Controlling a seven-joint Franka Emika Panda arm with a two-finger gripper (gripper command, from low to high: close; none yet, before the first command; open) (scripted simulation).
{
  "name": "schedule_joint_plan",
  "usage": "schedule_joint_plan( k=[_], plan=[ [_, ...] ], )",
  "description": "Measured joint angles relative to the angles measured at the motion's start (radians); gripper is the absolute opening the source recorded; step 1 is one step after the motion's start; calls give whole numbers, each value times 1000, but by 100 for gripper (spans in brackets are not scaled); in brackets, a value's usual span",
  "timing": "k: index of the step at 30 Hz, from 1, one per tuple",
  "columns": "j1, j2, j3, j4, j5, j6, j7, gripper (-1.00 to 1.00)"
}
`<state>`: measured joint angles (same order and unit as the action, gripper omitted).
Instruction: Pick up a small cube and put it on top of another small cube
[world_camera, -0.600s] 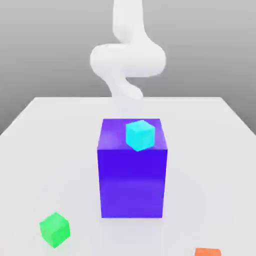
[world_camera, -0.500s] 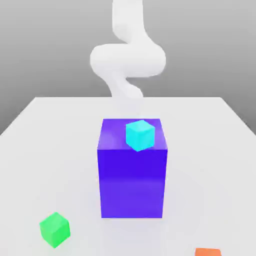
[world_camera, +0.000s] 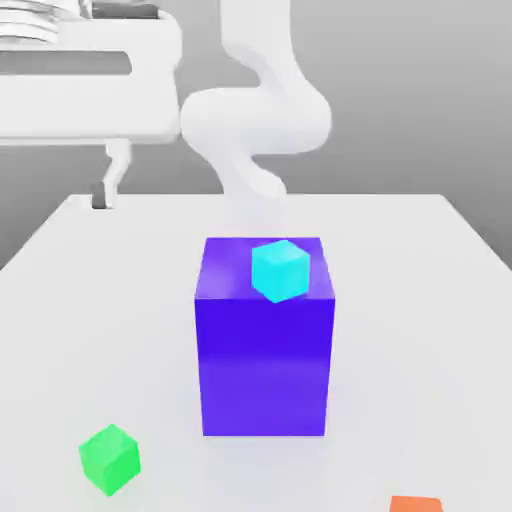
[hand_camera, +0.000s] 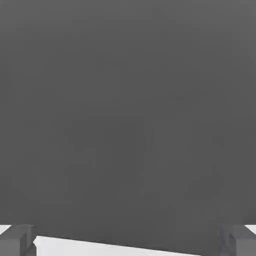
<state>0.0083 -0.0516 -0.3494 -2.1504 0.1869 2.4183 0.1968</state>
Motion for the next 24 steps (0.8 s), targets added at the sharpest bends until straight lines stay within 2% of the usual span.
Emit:
schedule_joint_plan(
  k=[8,15,19,20,24],
  plan=[
    [-112,296,-15,59,105,41,-256,0],
    [-234,539,-5,107,123,89,-429,0],
    [-290,681,40,142,162,171,-488,0],
    [-300,710,52,150,173,192,-497,-100],
    [-300,710,53,150,174,190,-497,-100]
  ],
)
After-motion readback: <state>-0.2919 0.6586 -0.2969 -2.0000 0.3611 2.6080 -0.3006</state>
